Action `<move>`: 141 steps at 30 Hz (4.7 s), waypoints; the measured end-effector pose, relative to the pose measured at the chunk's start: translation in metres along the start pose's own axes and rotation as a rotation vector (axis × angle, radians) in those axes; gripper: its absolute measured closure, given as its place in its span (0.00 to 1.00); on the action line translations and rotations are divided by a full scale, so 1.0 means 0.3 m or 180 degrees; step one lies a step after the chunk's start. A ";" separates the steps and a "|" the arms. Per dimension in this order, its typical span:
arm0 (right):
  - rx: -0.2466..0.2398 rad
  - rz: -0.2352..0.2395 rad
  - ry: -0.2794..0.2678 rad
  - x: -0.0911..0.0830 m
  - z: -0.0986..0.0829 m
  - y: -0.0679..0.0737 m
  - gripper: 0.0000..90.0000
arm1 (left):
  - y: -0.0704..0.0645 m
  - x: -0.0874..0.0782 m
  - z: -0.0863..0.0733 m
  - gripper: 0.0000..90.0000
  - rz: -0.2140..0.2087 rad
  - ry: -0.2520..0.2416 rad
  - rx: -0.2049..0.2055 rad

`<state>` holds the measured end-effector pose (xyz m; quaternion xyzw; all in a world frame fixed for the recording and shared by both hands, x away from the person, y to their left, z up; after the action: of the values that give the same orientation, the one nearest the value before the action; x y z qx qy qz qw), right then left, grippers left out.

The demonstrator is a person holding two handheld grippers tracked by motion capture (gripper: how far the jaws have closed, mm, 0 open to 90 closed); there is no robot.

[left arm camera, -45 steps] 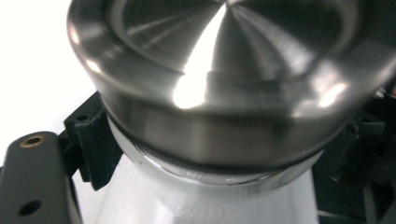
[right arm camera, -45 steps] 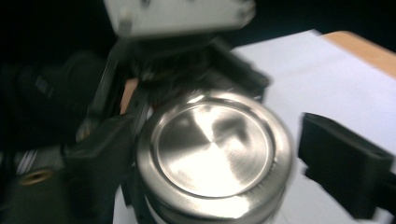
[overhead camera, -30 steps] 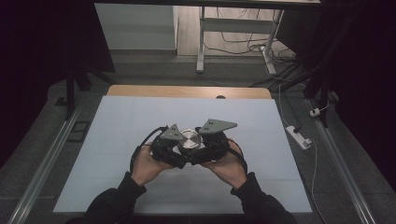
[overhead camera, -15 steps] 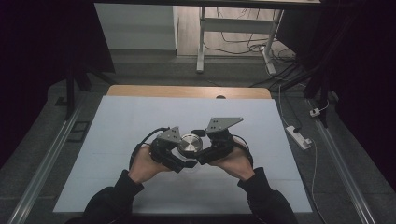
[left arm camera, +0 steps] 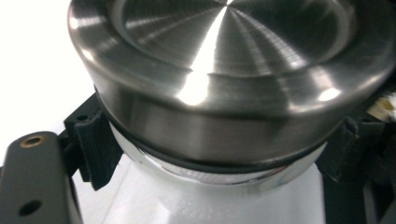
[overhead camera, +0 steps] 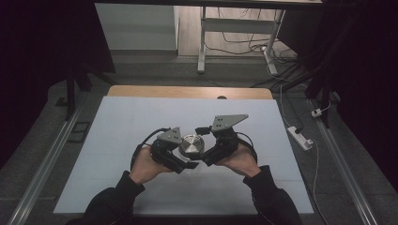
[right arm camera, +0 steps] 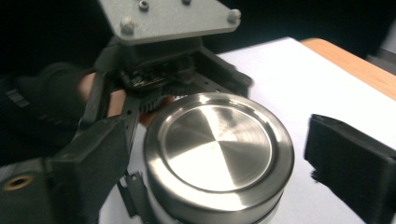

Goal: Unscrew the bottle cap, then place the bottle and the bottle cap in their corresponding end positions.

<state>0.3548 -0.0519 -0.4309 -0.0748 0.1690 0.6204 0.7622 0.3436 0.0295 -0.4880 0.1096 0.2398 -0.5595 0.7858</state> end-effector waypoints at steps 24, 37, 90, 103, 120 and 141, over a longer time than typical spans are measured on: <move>0.0069 -0.0383 -0.0027 0.026 -0.005 0.010 0.22 | -0.004 -0.012 0.005 0.17 -0.0041 0.0010 0.0039; 0.0140 -0.0007 -0.0064 0.010 -0.008 0.007 0.22 | -0.008 0.000 -0.011 0.17 -0.0157 0.0064 0.0141; 0.0096 -0.0187 0.0015 -0.027 -0.087 0.071 0.22 | 0.145 -0.032 -0.061 0.17 0.0541 -0.0009 -0.0141; 0.0033 -0.0198 0.0054 -0.014 -0.126 0.094 0.22 | 0.163 -0.042 -0.038 0.17 0.0604 -0.0100 -0.0111; 0.0012 -0.0219 0.0190 0.021 -0.205 0.124 0.22 | 0.208 -0.005 -0.025 0.17 0.0648 -0.0117 -0.0085; 0.0019 -0.0246 0.0294 0.056 -0.288 0.129 0.22 | 0.273 0.057 -0.026 0.17 0.0694 -0.0136 -0.0096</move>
<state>0.3060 -0.0560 -0.5138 -0.1076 0.2029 0.5859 0.7772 0.4222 0.0473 -0.5112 0.1112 0.2181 -0.4692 0.8485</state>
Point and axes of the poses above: each handheld gripper's, and its own axes: x roughly forward along the jaws, z roughly out of its top, y roughly to its left, the point moved 8 cm from there along x, roughly forward along the jaws, and after that the axes turned 6 degrees about -y, right-handed, at the moved point
